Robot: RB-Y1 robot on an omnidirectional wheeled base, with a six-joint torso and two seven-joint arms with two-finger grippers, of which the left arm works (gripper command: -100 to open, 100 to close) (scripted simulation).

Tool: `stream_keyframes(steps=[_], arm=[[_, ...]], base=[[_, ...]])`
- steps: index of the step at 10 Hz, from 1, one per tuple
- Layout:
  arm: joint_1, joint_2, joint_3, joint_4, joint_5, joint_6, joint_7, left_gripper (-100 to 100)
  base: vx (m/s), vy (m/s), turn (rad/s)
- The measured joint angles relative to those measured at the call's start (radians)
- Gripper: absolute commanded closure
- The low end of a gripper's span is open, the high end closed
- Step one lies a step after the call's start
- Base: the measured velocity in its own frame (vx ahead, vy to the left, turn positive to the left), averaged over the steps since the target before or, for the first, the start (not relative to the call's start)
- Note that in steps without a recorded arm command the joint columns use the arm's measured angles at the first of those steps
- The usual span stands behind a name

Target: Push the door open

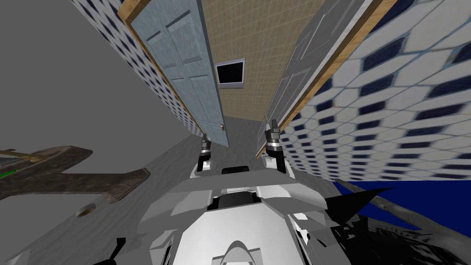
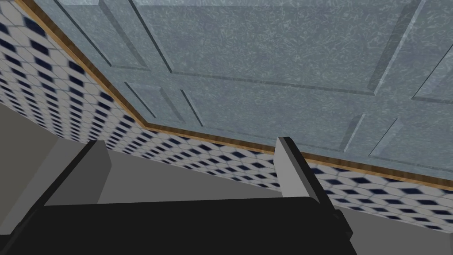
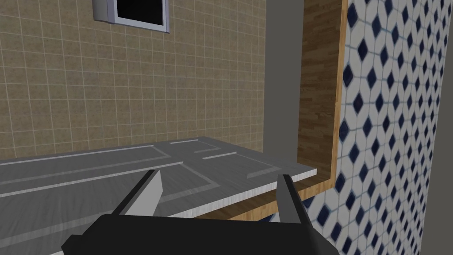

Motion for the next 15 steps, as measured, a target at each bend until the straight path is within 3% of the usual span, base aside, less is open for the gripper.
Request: stream_keyframes(steps=[15], arm=[[-0.164, 0.003, -0.042, 0.409, -0.008, -0.072, 0.044, -100]], base=[[0.070, 0.082, -0.091]])
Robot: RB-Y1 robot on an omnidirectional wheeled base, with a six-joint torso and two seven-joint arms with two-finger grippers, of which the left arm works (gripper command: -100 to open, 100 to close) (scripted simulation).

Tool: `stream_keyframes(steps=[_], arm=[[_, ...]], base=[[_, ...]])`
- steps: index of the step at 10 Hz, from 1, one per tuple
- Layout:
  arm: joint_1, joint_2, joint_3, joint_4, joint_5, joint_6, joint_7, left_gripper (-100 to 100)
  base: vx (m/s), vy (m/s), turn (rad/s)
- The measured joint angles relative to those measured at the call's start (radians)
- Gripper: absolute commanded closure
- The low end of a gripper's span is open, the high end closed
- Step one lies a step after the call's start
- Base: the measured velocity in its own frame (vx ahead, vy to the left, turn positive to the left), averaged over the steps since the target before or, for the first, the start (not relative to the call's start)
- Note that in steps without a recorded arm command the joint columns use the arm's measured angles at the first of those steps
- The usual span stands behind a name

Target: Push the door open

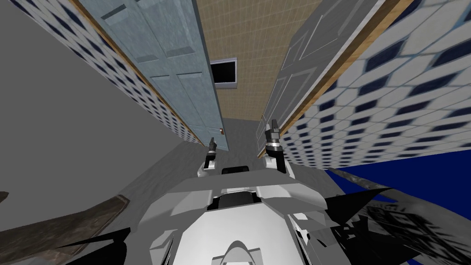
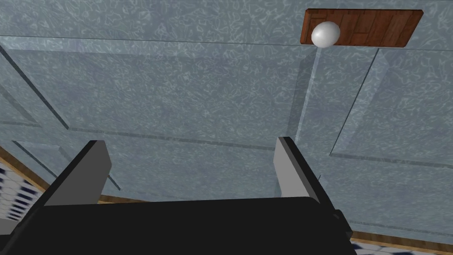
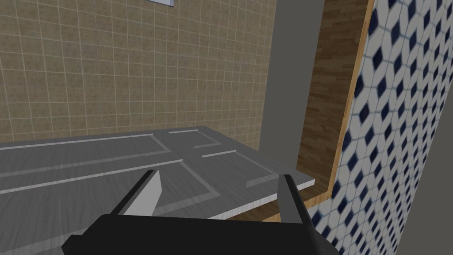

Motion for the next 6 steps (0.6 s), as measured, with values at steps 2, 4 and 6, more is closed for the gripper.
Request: stream_keyframes(steps=[2, 4, 6], arm=[[-0.026, -0.002, -0.005, 0.060, -0.001, -0.012, 0.006, -100], [-0.050, -0.005, -0.010, 0.118, -0.002, -0.022, 0.011, -100], [-0.063, -0.004, -0.017, 0.156, -0.003, -0.025, 0.018, -100]], base=[[0.073, 0.081, -0.097], [0.062, 0.094, -0.093], [0.052, 0.081, -0.072]])
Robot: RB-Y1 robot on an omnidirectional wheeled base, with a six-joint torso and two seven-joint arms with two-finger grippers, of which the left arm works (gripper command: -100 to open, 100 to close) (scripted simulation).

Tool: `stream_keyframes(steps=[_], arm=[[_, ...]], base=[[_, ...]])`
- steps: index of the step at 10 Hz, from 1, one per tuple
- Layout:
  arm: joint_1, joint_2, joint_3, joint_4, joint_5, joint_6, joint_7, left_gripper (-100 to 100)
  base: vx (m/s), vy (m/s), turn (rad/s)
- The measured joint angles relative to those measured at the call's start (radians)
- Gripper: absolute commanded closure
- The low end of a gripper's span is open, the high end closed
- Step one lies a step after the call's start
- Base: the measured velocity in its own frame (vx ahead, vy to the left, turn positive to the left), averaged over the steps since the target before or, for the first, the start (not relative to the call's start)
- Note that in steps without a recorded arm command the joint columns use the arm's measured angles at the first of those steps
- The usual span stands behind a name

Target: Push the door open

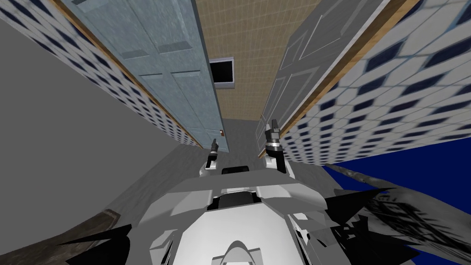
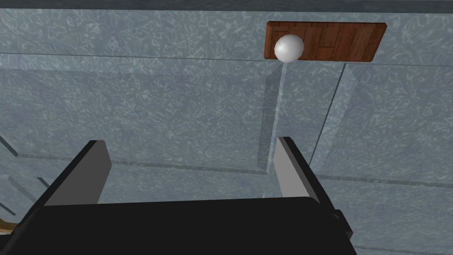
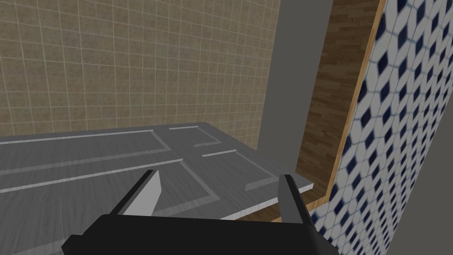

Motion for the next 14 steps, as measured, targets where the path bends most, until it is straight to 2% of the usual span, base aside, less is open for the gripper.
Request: stream_keyframes(steps=[4, 6, 8, 14], arm=[[-0.042, -0.004, -0.010, 0.104, -0.002, -0.020, 0.011, -100], [-0.056, -0.006, -0.015, 0.139, -0.003, -0.023, 0.016, -100], [-0.077, -0.013, -0.019, 0.192, -0.004, -0.037, 0.018, -100], [-0.115, -0.023, -0.032, 0.292, -0.007, -0.051, 0.029, -100]], base=[[0.061, 0.084, -0.081], [0.057, 0.072, -0.069], [0.048, 0.074, -0.069], [0.046, 0.073, -0.061]])
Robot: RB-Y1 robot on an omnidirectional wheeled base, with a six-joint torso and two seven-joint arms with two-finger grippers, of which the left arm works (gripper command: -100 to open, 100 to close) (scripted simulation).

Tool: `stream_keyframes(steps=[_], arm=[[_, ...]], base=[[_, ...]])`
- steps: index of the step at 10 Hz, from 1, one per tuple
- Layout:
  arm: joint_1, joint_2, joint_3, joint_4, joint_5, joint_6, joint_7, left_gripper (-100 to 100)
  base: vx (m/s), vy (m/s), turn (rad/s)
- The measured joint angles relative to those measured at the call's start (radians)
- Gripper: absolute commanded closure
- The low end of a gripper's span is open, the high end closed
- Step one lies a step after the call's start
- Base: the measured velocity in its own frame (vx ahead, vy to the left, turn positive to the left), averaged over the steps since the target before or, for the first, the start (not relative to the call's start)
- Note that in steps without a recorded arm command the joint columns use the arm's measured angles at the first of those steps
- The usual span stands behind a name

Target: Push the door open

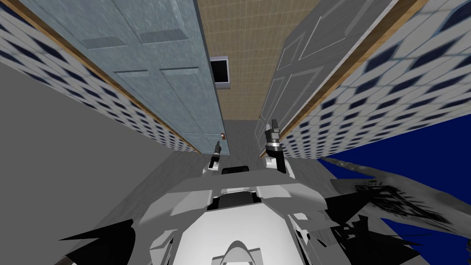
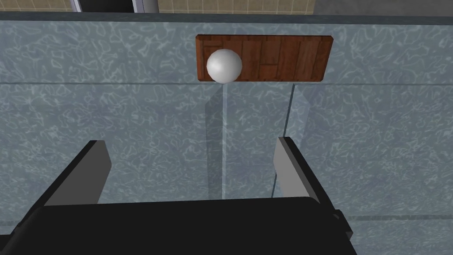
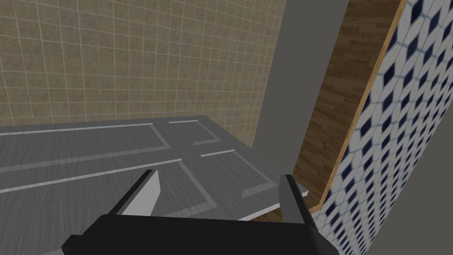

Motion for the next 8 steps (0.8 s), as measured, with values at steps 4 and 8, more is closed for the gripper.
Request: stream_keyframes(steps=[4, 8], arm=[[-0.024, -0.005, -0.007, 0.060, -0.001, -0.011, 0.008, -100], [-0.027, -0.003, -0.005, 0.075, -0.001, -0.015, 0.007, -100]], base=[[0.040, 0.054, -0.048], [0.128, -0.005, -0.021]])
